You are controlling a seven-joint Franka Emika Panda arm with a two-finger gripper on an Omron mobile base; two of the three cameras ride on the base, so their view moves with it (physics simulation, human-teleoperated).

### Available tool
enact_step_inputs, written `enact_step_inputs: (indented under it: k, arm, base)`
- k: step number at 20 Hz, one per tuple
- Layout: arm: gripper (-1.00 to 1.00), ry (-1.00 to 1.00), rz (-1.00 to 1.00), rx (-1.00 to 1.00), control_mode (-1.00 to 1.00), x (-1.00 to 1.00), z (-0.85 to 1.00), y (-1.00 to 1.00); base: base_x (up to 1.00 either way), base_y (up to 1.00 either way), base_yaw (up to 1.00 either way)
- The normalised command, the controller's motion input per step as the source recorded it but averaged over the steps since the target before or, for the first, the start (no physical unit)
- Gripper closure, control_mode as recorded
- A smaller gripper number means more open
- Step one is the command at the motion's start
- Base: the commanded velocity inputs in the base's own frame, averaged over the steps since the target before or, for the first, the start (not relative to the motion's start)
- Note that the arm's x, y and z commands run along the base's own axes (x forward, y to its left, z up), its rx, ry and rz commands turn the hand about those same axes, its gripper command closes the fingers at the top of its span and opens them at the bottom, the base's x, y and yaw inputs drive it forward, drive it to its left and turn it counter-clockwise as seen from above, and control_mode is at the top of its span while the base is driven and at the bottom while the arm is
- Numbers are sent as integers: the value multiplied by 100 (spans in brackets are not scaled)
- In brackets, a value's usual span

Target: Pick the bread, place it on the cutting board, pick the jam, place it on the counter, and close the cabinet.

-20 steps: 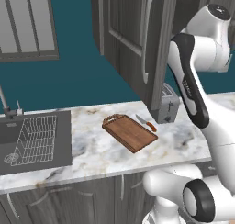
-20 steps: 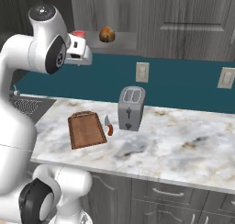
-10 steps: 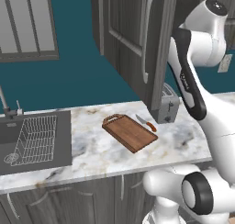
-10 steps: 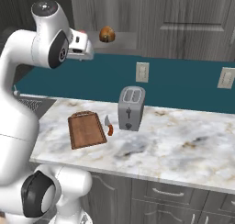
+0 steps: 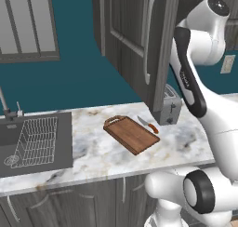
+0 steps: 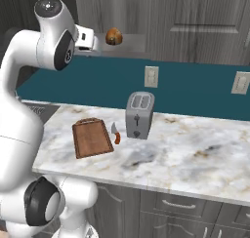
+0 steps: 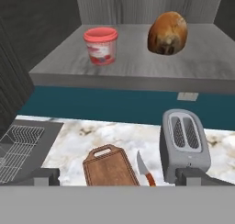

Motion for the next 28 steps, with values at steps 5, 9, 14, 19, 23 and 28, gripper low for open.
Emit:
enact_step_inputs:
  k: [5,9,14,19,23,28]
  arm:
    - [-100,-5,0,0,-100,22,8,2]
    - [-100,-4,1,0,-100,32,0,12]
    - [-100,-3,2,0,-100,35,4,17]
    - [-100,0,2,0,-100,36,1,10]
    - [-100,-2,2,0,-100,33,0,4]
    - [-100,-3,2,0,-100,34,0,1]
  base:
    - [0,0,0]
    - [0,0,0]
    - [0,0,0]
    - [0,0,0]
    - [0,0,0]
    - [0,0,0]
